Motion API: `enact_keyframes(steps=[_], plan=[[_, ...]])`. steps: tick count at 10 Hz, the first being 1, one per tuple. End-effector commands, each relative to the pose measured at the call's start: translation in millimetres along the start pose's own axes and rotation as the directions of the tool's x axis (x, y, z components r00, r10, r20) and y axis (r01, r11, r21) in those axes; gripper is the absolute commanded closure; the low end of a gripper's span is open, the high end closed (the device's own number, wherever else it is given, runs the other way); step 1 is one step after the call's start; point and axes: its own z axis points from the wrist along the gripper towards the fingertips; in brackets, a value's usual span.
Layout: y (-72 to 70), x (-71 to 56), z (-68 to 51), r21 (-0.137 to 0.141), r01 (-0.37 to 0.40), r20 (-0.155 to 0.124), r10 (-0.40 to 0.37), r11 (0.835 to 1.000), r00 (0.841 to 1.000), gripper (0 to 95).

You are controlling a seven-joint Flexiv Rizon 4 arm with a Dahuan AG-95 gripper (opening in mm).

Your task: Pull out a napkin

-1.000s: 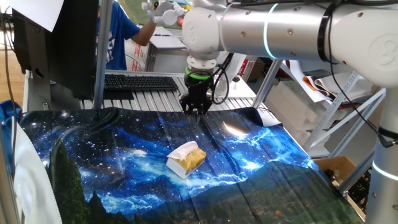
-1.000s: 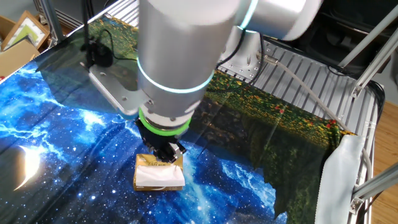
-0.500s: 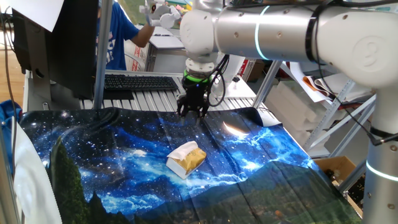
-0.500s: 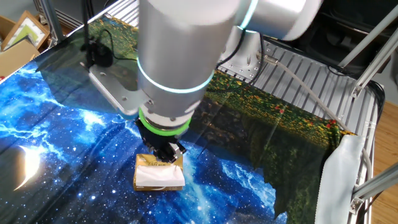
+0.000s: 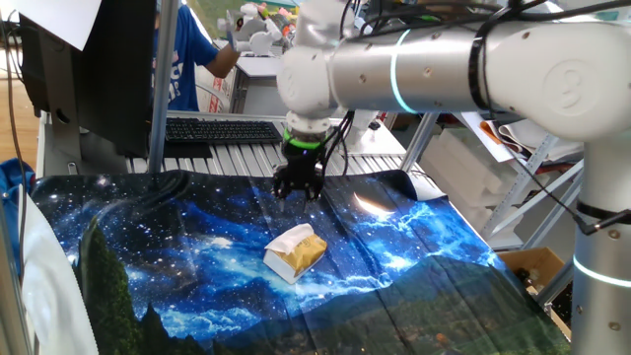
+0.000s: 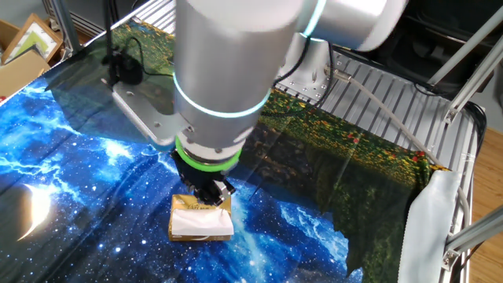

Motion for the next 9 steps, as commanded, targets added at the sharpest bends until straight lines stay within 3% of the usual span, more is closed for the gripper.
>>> enact_keyframes(steps=[1, 6, 9], plan=[[-0.9, -0.3, 13.6, -0.01, 0.001, 0.009, -0.001, 1.0, 1.0, 38.0], [0.4, -1.7, 40.3, -0.034, 0.016, 0.019, -0.016, 0.999, 1.0, 38.0], [2.6, -0.9, 57.4, -0.046, 0.021, 0.043, -0.019, 0.999, 0.999, 38.0]])
